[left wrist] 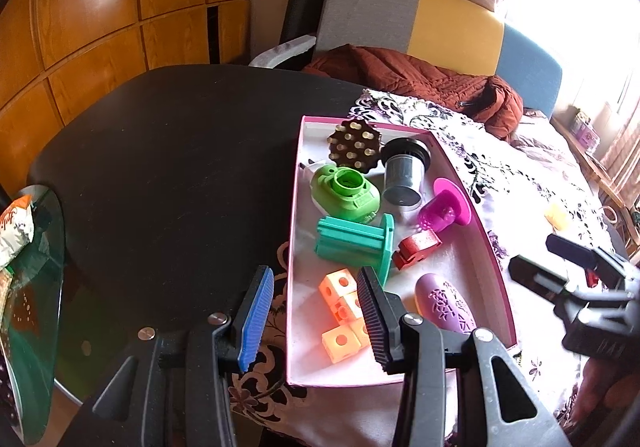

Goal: Organize rigid objects
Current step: 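Move both open tools back to the orange clip and red lipstick tube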

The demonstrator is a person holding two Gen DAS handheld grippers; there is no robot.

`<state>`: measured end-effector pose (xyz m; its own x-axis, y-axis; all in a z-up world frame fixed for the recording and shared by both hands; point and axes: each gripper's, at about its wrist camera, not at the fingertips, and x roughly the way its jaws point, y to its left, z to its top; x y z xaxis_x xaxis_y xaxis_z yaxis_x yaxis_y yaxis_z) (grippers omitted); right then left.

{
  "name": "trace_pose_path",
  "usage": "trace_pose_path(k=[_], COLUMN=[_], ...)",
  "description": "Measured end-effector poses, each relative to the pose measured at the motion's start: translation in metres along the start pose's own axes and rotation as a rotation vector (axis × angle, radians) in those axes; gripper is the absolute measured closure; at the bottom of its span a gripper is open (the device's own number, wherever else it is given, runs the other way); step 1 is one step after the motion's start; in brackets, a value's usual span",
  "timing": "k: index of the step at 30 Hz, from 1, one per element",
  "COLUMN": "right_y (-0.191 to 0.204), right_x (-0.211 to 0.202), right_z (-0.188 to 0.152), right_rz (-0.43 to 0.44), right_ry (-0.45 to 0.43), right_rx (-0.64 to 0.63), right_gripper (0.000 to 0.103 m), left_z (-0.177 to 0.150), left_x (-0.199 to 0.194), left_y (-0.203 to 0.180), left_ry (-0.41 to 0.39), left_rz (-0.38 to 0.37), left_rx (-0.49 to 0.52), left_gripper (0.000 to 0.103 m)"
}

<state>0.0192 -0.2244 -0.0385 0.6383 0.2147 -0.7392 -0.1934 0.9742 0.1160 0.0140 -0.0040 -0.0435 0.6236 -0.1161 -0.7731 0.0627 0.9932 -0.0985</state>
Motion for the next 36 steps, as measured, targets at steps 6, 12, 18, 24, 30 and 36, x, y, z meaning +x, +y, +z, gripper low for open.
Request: trace_pose_path(k=[6,12,18,24,30,36], right_y=[-0.054,-0.125,-0.196,-0.274,-0.315,-0.325], right_x=[-0.017,-0.042,-0.070,-0.092,-0.108,-0.112], right_z=[0.002,0.004,0.000,-0.036,-0.057,-0.066], right_rz=[-0.087,-0.192,-0.339,-0.508,-0.552,-0.535], right_ry=[-0.012,-0.048,-0.088,-0.122,-0.152,-0.148], right_rx=[0.090,0.212,0.306,0.489,0.700,0.798], right_gripper=[0.011,0.011,0.011,0.009,0.009,0.008], left_z=[0.003,0.005,0.007,0.009,0.010,0.011], left_x=[-0.003,-0.005,-0.005,-0.003,0.001,0.006], left_y=[-0.012,-0.027,-0.047,-0.073,-0.102,-0.138], left_ry=[-0.012,-0.014,-0.016,-0.013,-0.009,-0.006], left_rz=[-0.014,-0.028,-0.046,-0.066,-0.096,-0.138], left_rx=[0.040,0.088,0.144,0.205,0.262,0.331], left_gripper=[0.059,0.059,0.059,0.059,0.059,0.059])
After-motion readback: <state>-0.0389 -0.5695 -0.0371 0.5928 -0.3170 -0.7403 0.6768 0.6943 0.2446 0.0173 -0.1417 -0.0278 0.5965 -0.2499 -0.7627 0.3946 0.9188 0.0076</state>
